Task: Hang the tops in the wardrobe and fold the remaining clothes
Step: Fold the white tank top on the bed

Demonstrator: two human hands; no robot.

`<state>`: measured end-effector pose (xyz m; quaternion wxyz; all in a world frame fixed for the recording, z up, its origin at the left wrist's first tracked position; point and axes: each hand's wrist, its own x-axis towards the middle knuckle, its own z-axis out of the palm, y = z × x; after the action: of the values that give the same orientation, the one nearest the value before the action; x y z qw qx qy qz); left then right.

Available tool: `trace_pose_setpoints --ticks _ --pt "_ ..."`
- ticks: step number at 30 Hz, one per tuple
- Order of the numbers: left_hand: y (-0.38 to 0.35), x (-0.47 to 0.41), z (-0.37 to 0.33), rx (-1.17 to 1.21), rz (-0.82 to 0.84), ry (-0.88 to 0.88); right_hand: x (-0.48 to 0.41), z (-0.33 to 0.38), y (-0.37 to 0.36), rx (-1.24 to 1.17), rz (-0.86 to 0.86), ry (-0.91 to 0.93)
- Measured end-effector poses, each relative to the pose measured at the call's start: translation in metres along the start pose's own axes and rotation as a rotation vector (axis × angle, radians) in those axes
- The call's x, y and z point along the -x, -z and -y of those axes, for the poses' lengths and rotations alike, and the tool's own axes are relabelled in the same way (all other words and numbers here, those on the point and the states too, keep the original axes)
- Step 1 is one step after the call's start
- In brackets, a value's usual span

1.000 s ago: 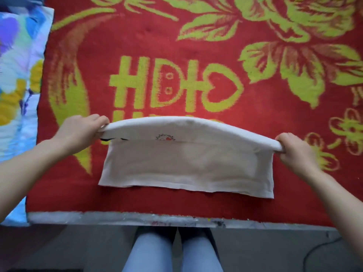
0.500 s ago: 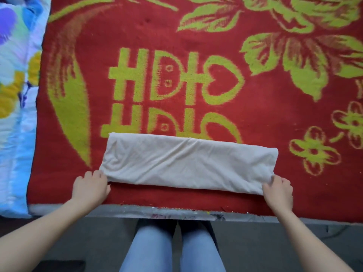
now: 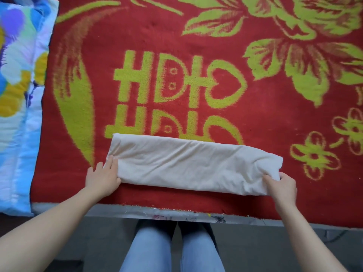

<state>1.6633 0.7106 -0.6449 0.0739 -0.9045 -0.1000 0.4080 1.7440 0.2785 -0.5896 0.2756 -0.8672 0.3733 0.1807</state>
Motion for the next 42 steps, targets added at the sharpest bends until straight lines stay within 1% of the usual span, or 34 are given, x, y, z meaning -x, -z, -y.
trace_pose_setpoints --ticks 2,4,5,7,8,10,11,12,13,15,16,17,18,19,20,22,23,25,27,29,31,34,37,39,42 --pt "-0.001 0.003 0.001 0.089 0.011 -0.021 0.037 0.033 -0.011 0.201 -0.060 0.213" --pt "-0.004 0.006 0.004 0.178 0.004 -0.049 0.081 0.070 -0.036 0.237 -0.081 0.473" --pt "-0.006 0.008 0.005 0.241 -0.002 -0.060 0.102 0.088 -0.052 0.217 -0.056 0.575" --pt "-0.010 0.012 0.007 0.433 -0.023 -0.068 0.142 0.121 -0.088 0.141 0.098 0.732" --pt "-0.012 0.013 0.009 0.560 -0.050 -0.064 0.160 0.135 -0.107 0.138 0.230 0.792" --pt "-0.013 0.018 0.015 0.793 -0.128 -0.042 0.189 0.149 -0.142 0.206 0.541 0.877" --pt "-0.012 0.020 0.018 0.848 -0.160 -0.007 0.196 0.149 -0.154 0.258 0.645 0.915" --pt "-0.012 0.022 0.021 0.836 -0.166 0.052 0.199 0.145 -0.163 0.316 0.693 0.948" --pt "-0.012 0.024 0.023 0.775 -0.151 0.127 0.197 0.137 -0.169 0.362 0.692 0.959" --pt "-0.018 0.028 0.027 0.656 -0.120 0.260 0.186 0.114 -0.174 0.441 0.632 0.895" --pt "-0.019 0.030 0.027 0.624 -0.114 0.297 0.178 0.102 -0.174 0.490 0.582 0.861" --pt "-0.021 0.031 0.026 0.600 -0.123 0.313 0.170 0.091 -0.173 0.542 0.503 0.869" --pt "-0.022 0.033 0.024 0.552 -0.173 0.288 0.163 0.081 -0.171 0.607 0.398 0.914" --pt "-0.023 0.033 0.021 0.484 -0.251 0.205 0.156 0.075 -0.170 0.670 0.328 0.960" --pt "-0.024 0.031 0.018 0.403 -0.315 0.078 0.151 0.070 -0.169 0.765 0.292 0.998" --pt "-0.024 0.028 0.007 0.204 -0.442 -0.168 0.139 0.059 -0.169 0.904 0.272 1.030" --pt "-0.024 0.026 0.001 0.110 -0.455 -0.272 0.133 0.054 -0.173 0.936 0.272 1.045" --pt "-0.017 0.022 -0.012 0.013 -0.457 -0.418 0.121 0.048 -0.175 0.967 0.265 1.091" --pt "-0.014 0.015 -0.018 -0.010 -0.432 -0.453 0.112 0.047 -0.180 0.941 0.208 1.197" --pt "-0.009 0.007 -0.016 -0.023 -0.400 -0.452 0.101 0.048 -0.184 0.853 0.097 1.335" --pt "-0.009 0.002 -0.012 -0.040 -0.377 -0.481 0.093 0.053 -0.185 0.775 0.037 1.414" --pt "-0.013 0.001 -0.006 -0.028 -0.351 -0.522 0.090 0.062 -0.184 0.680 0.047 1.443" --pt "-0.012 -0.003 -0.007 0.051 -0.358 -0.500 0.090 0.081 -0.179 0.598 0.097 1.402" --pt "-0.010 -0.007 -0.010 0.101 -0.403 -0.477 0.092 0.092 -0.171 0.532 0.115 1.367" --pt "-0.006 -0.014 -0.015 0.162 -0.554 -0.478 0.095 0.097 -0.158 0.472 0.064 1.419"
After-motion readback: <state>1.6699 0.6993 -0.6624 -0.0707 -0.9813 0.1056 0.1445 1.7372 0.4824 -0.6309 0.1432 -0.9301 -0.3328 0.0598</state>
